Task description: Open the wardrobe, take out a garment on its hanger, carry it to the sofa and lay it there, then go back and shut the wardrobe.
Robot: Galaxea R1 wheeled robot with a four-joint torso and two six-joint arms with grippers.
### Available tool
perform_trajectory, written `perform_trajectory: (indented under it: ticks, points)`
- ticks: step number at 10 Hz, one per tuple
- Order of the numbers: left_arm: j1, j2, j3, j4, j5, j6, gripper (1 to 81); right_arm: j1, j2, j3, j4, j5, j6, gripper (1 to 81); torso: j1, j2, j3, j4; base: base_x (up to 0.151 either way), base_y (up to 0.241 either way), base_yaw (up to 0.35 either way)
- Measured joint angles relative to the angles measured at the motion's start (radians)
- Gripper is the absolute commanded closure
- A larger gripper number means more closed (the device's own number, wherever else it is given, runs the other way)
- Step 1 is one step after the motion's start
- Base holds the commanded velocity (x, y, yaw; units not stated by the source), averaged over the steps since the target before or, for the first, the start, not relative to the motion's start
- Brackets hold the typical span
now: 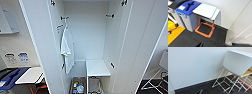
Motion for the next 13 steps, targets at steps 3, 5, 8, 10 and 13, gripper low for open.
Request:
perform_trajectory:
  ticks: [3, 5, 8, 10, 13]
  points:
    - [-0.215, -0.034, 0.074, 0.009, 0.146, -0.006, 1.0, 0.031, -0.04, 0.21, 0.131, -0.093, 0.0, 1.0, 0.0, 0.0, 0.0, 0.0, 0.0, 0.0, 0.0]
    - [-0.357, -0.016, 0.148, 0.01, 0.259, -0.011, 1.0, 0.058, -0.051, 0.369, 0.265, -0.134, 0.0, 1.0, 0.0, 0.0, -0.001, 0.0, 0.0, 0.0, 0.0]
    - [-0.509, 0.117, 0.197, -0.025, 0.404, -0.015, 1.0, 0.079, -0.074, 0.527, 0.483, -0.18, 0.0, 1.0, 0.001, 0.001, -0.002, 0.0, 0.0, 0.0, 0.0]
    - [-0.549, 0.224, 0.207, -0.065, 0.463, -0.021, 1.0, 0.093, -0.091, 0.599, 0.56, -0.175, 0.0, 1.0, 0.002, 0.001, -0.002, 0.0, 0.0, 0.0, 0.0]
    - [-0.555, 0.364, 0.18, -0.091, 0.539, -0.025, 1.0, 0.082, -0.125, 0.738, 0.604, -0.17, 0.005, 1.0, 0.003, 0.002, -0.002, 0.0, 0.0, 0.0, 0.0]
